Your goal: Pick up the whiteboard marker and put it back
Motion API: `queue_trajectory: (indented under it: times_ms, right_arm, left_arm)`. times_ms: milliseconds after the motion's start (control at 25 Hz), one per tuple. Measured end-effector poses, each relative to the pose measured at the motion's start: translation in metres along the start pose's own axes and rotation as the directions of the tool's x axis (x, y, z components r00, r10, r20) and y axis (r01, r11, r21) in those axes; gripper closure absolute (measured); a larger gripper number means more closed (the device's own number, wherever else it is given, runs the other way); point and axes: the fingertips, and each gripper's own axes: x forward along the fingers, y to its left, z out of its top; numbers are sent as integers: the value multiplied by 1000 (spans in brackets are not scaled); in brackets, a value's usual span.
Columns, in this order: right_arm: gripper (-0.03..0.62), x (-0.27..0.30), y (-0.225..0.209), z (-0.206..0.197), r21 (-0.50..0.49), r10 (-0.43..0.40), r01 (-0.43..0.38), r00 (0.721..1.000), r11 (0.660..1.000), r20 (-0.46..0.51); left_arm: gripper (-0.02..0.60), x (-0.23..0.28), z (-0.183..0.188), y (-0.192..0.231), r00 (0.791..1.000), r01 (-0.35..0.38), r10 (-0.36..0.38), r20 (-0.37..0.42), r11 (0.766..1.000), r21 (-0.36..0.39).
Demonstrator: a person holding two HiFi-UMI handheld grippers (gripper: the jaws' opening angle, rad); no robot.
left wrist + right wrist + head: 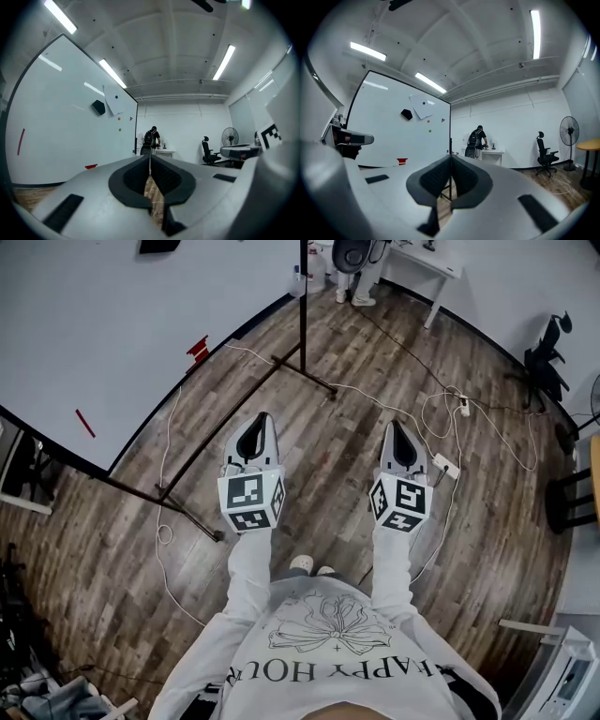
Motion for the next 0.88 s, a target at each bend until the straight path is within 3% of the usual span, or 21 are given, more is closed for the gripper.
queue_trajectory:
  times_ms: [480,880]
  right_arm:
    - [591,33,23,-24,32,-1,3,999,999,-42]
    - [590,112,9,-31,30,39,-37,998,999,-46]
  left_arm:
    - [572,29,-13,28,999,25,-25,-24,1000,-6]
    - [569,101,-23,43,999,-29,29,-32,999,-20]
